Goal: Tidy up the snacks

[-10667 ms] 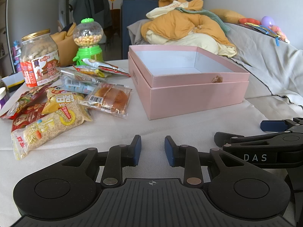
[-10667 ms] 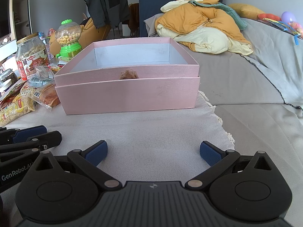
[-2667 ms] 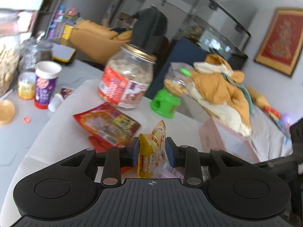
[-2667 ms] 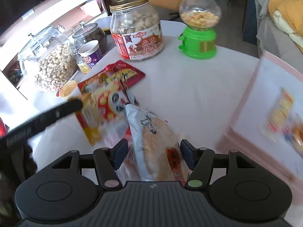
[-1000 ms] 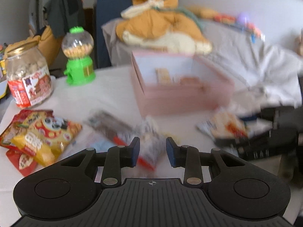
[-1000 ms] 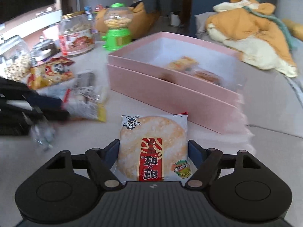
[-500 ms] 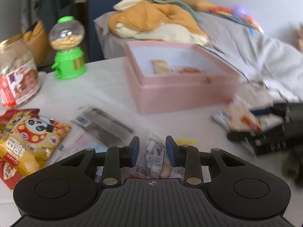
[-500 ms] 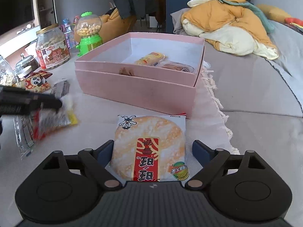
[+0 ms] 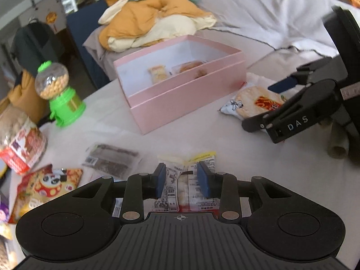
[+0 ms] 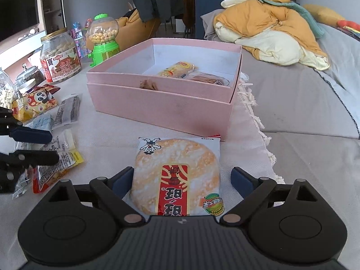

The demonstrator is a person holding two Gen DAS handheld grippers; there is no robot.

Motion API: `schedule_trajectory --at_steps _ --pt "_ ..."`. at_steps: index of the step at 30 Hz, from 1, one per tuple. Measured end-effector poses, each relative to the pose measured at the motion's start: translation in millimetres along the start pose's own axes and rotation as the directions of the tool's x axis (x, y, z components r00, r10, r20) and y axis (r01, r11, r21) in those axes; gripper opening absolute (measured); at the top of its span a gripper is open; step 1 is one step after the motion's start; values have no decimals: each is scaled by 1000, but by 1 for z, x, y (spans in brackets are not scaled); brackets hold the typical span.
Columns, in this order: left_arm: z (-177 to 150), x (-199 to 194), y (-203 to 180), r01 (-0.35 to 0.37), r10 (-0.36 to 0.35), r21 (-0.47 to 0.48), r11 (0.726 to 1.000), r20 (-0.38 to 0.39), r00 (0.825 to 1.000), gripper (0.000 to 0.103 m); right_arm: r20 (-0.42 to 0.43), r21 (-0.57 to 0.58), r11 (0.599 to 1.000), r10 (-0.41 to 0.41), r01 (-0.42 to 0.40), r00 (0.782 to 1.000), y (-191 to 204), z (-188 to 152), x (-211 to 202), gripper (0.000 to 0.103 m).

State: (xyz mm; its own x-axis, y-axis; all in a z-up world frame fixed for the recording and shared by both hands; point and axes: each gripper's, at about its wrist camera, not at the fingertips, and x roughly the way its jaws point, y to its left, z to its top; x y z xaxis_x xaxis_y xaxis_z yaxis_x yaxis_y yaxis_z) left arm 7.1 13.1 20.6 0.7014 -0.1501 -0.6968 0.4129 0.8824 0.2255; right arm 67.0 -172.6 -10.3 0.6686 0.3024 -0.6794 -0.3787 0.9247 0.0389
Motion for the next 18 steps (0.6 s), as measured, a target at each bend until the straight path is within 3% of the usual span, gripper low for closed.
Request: schedule_trajectory --at_steps 3,6,9,12,16,18 --pt "3 2 -5 43 -43 13 999 -12 999 35 0 -1 1000 0 0 1000 0 0 0 93" --pt "2 8 -17 89 -86 64 994 -44 995 50 -1 -3 1000 -1 1 1000 0 0 0 93" --pt "-1 9 -26 70 -67 118 991 -24 997 51 -1 -3 1000 -1 1 1000 0 0 0 93" --pt "1 13 -15 71 -70 45 996 -24 997 52 0 -3 1000 0 0 1000 0 0 0 93" --pt "1 21 -1 -18 18 -7 1000 -24 1000 51 0 -3 1000 0 0 1000 0 0 0 93" --pt "3 22 3 8 -9 -30 1000 -24 1000 47 0 -3 1000 0 0 1000 0 0 0 93"
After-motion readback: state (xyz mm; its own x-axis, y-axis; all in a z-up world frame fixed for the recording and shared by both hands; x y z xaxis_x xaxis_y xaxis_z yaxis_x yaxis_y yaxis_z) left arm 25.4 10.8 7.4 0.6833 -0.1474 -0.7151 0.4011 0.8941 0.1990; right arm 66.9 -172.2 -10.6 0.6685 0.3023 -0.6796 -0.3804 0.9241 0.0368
